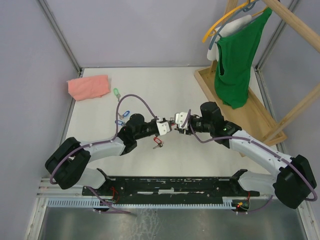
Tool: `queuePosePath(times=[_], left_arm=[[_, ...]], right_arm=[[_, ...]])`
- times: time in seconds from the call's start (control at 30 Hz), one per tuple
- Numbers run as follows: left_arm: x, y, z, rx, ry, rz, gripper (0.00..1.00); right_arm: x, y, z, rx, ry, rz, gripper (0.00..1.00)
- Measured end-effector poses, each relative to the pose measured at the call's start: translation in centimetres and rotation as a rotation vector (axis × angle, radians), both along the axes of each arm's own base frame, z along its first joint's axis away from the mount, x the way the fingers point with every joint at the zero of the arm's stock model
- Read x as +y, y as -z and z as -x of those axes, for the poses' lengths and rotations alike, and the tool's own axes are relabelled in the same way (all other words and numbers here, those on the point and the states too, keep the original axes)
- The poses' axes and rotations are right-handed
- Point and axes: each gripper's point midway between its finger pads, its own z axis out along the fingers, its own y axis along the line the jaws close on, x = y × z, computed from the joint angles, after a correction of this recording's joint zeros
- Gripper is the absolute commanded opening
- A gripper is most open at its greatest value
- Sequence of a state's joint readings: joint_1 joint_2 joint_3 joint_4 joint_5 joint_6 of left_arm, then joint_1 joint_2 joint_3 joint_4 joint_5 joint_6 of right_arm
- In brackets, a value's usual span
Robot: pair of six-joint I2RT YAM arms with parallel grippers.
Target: Put the keys on the keyring
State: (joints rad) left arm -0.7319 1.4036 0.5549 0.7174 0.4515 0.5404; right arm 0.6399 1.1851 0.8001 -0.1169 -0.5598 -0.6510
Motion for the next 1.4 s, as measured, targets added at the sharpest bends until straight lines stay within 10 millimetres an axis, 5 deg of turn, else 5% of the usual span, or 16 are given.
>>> queuePosePath(times=[0.23, 0.77, 1.2, 1.4], left_arm=[[0.5, -0.7, 0.3, -0.169, -0.053, -0.106, 0.03], [0.6, -1.0, 1.1, -0.243, -0.046, -0.157, 0.03], [0.6, -0.6, 1.4, -0.232, -0.039, -0.171, 0.03], [0.5, -0.6, 1.6, -0.231, -0.033, -0.172, 0.03]], right_arm=[[-0.2, 0.9, 0.2, -0.13, -0.043, -0.001, 0.36], [0.5, -1.9, -1.0, -0.271, -0.025, -0.096, 0.38], [0.9, -0.2, -0.3, -0.208, -0.067, -0.076, 0.38], [1.0, 0.4, -0.3, -0.187, -0.072, -0.07, 0.29]])
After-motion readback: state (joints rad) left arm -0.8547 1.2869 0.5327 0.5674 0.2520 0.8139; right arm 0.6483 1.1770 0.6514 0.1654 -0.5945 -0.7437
